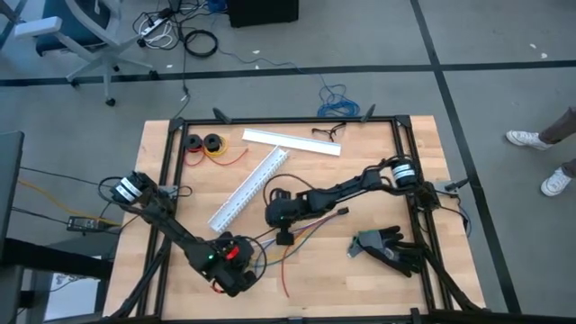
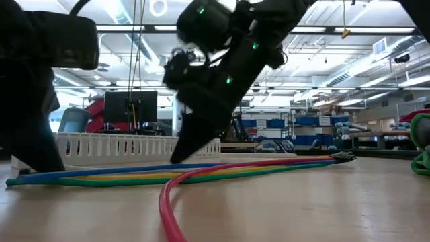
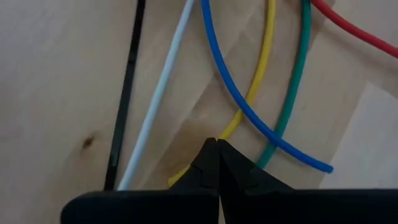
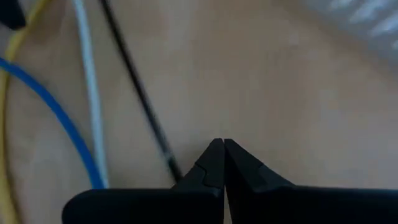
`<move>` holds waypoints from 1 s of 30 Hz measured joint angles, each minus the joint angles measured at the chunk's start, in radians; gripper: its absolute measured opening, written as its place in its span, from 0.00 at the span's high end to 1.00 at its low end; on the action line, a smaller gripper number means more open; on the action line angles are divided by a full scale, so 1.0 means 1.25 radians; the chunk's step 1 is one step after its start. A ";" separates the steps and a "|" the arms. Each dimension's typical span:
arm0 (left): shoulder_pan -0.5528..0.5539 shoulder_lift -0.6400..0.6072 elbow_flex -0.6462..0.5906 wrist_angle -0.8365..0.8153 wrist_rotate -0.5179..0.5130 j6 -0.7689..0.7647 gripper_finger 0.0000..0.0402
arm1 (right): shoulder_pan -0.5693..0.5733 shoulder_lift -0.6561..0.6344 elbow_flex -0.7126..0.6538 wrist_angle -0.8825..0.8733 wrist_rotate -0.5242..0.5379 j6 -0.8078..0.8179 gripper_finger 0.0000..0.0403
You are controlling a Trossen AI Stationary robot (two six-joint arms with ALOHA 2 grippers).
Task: Ziptie cables
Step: Wrap the black zip tie on the cables
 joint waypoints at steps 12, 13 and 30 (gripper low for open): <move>0.090 0.029 -0.010 -0.033 -0.091 0.048 1.00 | 0.056 0.069 0.068 -0.054 -0.304 0.049 1.00; 0.093 0.030 -0.011 -0.036 -0.111 0.049 1.00 | 0.058 0.066 0.066 -0.047 -0.315 0.049 1.00; 0.114 0.049 -0.019 0.054 -0.224 0.083 1.00 | 0.062 0.067 0.062 0.064 -0.277 0.048 0.99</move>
